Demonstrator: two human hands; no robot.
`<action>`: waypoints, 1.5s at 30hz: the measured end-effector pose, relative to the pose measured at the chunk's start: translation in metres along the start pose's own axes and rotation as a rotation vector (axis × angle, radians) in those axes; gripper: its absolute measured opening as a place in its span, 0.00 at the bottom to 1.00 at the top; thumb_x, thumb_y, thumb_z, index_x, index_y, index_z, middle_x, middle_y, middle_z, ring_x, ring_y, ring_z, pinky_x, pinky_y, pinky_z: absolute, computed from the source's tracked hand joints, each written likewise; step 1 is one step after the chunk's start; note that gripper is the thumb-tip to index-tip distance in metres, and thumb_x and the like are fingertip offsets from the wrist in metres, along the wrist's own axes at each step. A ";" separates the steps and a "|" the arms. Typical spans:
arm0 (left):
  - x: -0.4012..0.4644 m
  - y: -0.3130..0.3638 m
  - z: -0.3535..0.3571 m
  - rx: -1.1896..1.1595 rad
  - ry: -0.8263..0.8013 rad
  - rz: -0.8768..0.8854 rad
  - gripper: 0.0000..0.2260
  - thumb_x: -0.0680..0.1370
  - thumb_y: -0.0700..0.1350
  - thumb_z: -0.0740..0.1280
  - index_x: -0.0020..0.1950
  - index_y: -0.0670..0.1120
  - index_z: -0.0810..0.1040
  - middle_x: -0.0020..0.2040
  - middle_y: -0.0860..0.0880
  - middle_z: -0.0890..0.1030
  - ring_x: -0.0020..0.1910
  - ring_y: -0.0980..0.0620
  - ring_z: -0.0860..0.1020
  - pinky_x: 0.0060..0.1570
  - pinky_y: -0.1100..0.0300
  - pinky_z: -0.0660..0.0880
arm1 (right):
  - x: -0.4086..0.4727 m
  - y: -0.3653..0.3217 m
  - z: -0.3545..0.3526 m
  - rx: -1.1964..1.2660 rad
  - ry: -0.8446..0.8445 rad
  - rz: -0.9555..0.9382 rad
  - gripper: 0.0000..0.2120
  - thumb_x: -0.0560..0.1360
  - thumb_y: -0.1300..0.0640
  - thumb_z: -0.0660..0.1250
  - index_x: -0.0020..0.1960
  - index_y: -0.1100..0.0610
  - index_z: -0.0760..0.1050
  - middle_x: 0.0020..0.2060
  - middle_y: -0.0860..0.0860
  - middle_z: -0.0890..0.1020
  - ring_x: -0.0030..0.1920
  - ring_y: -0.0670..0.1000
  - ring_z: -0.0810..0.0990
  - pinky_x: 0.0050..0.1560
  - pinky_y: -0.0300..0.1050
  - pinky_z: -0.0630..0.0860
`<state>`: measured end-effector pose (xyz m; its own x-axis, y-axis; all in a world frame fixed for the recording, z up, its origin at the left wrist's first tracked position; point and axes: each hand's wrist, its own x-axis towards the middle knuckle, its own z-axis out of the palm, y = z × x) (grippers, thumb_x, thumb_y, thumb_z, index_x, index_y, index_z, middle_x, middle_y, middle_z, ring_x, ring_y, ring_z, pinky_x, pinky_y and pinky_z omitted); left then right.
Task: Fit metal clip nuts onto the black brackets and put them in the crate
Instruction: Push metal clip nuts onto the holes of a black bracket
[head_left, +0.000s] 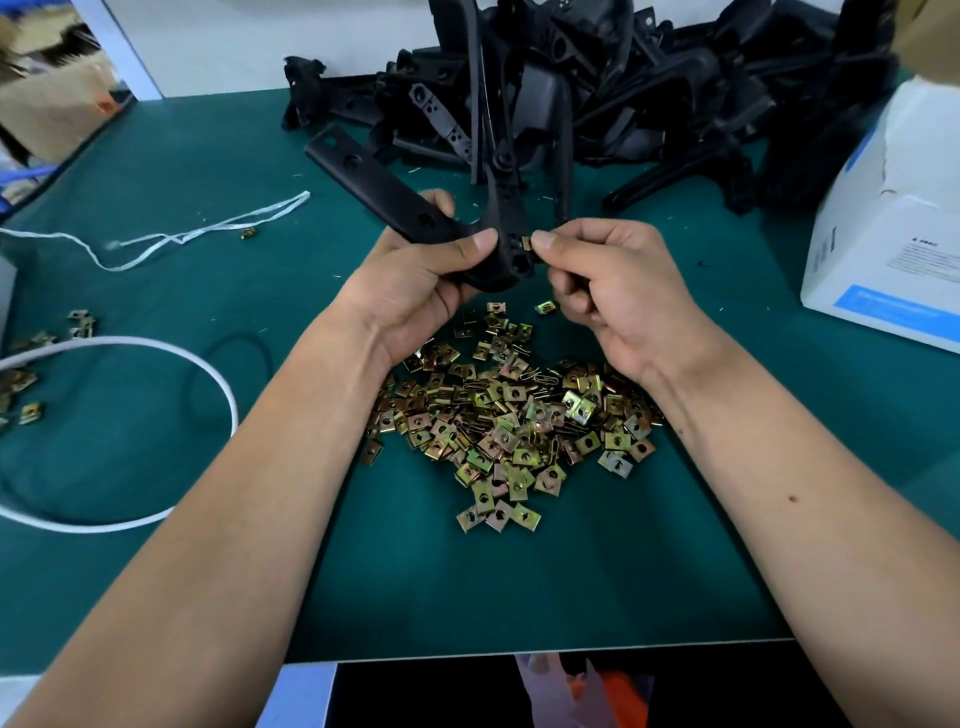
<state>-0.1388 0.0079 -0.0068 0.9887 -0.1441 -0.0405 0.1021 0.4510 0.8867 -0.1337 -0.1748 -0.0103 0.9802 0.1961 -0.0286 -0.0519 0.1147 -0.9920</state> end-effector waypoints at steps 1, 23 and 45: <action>0.000 0.000 0.001 0.010 0.003 0.001 0.16 0.79 0.27 0.64 0.46 0.47 0.67 0.56 0.38 0.82 0.54 0.42 0.84 0.56 0.48 0.81 | 0.000 0.000 0.000 -0.008 -0.008 -0.006 0.11 0.79 0.62 0.71 0.38 0.58 0.78 0.27 0.52 0.71 0.26 0.48 0.60 0.24 0.39 0.55; 0.001 -0.021 0.022 0.151 0.147 0.320 0.19 0.77 0.25 0.66 0.50 0.46 0.63 0.50 0.32 0.71 0.52 0.37 0.73 0.56 0.44 0.69 | -0.003 0.004 0.015 0.229 0.098 -0.010 0.17 0.81 0.62 0.67 0.34 0.54 0.73 0.24 0.49 0.66 0.21 0.45 0.59 0.20 0.37 0.54; 0.007 0.005 -0.007 -0.221 0.166 0.150 0.13 0.79 0.29 0.65 0.46 0.47 0.71 0.47 0.41 0.85 0.47 0.46 0.85 0.48 0.55 0.82 | 0.007 0.002 -0.017 -0.872 -0.030 -0.402 0.07 0.79 0.52 0.71 0.50 0.51 0.87 0.39 0.38 0.85 0.42 0.39 0.82 0.50 0.43 0.79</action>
<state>-0.1302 0.0156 -0.0056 0.9971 0.0759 -0.0071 -0.0432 0.6395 0.7676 -0.1242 -0.1894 -0.0141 0.8875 0.3267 0.3249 0.4599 -0.5837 -0.6692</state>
